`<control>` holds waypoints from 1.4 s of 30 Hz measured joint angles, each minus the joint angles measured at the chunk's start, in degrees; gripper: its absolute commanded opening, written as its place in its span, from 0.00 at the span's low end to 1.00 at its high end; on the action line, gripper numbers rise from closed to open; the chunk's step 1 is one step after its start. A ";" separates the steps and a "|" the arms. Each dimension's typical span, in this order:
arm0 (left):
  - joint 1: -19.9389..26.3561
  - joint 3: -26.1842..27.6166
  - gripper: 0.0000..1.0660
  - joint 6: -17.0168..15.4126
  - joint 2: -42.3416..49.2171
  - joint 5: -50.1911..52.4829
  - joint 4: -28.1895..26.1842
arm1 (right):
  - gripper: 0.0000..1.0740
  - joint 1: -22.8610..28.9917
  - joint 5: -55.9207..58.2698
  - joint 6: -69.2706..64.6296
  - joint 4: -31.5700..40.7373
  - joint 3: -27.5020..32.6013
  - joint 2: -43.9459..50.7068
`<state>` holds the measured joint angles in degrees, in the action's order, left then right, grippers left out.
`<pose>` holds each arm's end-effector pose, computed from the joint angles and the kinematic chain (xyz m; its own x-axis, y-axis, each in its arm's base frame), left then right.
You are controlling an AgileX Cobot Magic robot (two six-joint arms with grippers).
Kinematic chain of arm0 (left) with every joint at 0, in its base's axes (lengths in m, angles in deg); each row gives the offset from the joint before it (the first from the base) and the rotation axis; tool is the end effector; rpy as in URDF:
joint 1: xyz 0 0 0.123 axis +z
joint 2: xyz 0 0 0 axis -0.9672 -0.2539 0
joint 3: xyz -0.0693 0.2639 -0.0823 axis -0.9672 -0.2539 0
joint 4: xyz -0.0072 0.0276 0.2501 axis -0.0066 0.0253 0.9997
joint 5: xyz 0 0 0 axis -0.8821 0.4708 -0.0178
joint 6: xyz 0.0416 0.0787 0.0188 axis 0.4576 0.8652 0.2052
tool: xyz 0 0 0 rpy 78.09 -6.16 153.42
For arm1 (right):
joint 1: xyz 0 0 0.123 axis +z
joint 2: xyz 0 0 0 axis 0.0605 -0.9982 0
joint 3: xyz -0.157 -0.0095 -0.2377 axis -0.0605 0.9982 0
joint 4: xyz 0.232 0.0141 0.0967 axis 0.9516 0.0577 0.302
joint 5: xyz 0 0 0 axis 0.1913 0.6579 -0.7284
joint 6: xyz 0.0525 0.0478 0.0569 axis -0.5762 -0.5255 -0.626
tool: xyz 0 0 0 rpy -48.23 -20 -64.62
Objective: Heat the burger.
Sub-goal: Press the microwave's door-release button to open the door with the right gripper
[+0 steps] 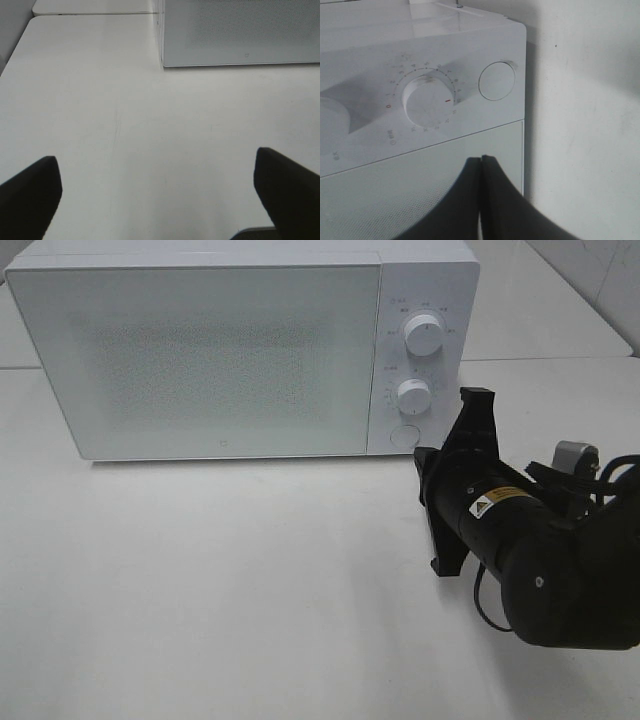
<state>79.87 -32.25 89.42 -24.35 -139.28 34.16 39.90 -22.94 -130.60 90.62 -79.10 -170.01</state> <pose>-0.0082 -0.0128 0.2809 -0.4510 0.0108 -0.8925 0.0604 0.9980 -0.0185 0.2378 0.1521 0.1281 -0.0932 0.9923 0.0812 0.2519 -0.0554 0.9662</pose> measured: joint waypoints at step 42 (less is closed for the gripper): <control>0.00 0.00 0.93 0.00 0.00 0.00 0.00 | 0.00 -11.23 9.85 4.76 -4.13 -20.86 -16.56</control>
<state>79.87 -32.25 89.42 -24.35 -139.28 34.16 28.67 -13.08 -125.84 86.49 -99.96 -186.57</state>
